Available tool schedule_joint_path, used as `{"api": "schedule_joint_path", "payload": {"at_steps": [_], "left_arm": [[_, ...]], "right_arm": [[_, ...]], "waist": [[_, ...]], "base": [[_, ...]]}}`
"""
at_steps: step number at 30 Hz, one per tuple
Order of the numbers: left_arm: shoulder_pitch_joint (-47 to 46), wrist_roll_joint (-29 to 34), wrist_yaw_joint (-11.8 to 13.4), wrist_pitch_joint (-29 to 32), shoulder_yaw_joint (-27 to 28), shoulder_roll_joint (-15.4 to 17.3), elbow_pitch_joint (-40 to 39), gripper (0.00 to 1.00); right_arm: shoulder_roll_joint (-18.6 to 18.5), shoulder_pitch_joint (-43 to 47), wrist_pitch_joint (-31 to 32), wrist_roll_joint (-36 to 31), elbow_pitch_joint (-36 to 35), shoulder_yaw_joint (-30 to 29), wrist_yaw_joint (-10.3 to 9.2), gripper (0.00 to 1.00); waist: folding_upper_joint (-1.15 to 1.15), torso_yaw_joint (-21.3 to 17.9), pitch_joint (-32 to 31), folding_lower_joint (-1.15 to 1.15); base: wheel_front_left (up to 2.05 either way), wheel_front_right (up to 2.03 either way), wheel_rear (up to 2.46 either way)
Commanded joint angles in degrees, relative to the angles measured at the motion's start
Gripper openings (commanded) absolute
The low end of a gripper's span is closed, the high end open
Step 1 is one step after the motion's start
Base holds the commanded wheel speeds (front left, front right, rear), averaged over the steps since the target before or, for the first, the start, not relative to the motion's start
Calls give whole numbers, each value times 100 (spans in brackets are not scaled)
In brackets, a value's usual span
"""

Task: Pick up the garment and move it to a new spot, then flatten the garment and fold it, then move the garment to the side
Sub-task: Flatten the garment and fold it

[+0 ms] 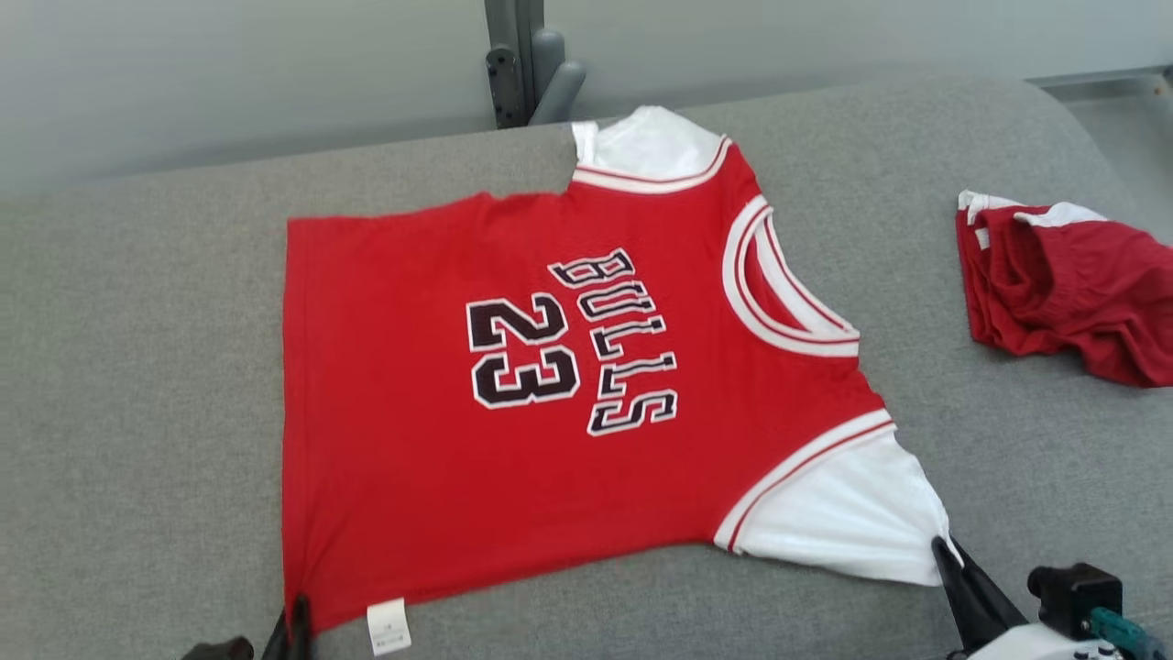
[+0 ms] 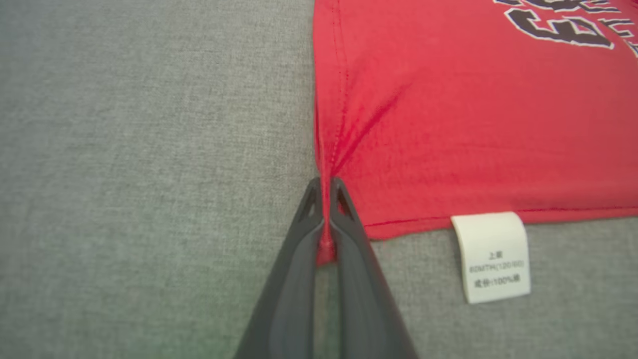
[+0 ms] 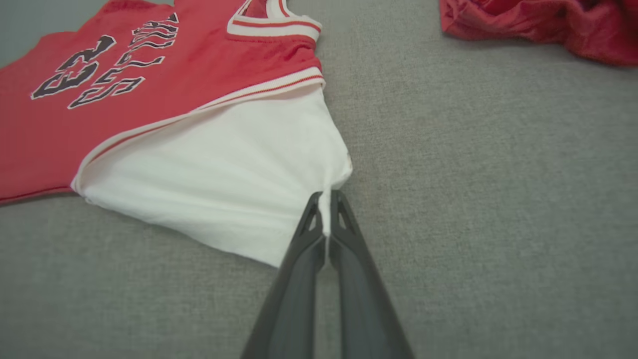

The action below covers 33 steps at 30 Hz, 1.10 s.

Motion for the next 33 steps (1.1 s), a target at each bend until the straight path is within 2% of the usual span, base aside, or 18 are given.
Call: {"api": "schedule_joint_path", "payload": {"at_steps": [1,9,16,23,30,33], "left_arm": [[374,23,69,66,45,29,20,0],[867,-263,197,50,-52,14,-187,0],[794,-252,211,46,-154,17,-506,0],[186,-387,3,46,-350,12,-919,0],[-829,-499,-53,46,-635,5,-775,0],[-1257,-494,16,47,-691,7,-622,0]], "right_arm": [[-129,198,-16,-15,32,26,-21,0],[-338,769,-16,-5,-62,160,-21,0],[-373,705,-16,-38,-219,-27,-21,0],[-217,-116,-16,-163,-598,-197,-17,0],[-155,-1515,-16,-472,-99,-86,-16,0],[-138,-2064,-16,-586,167,-15,-16,0]], "waist": [[0,-81,-630,1],[0,-43,-820,1],[0,77,-722,1],[0,237,-361,1],[0,433,255,1],[0,509,540,1]], "base": [[0,0,0],[0,0,0],[0,0,0],[0,0,0],[0,0,0],[0,0,0]]}}
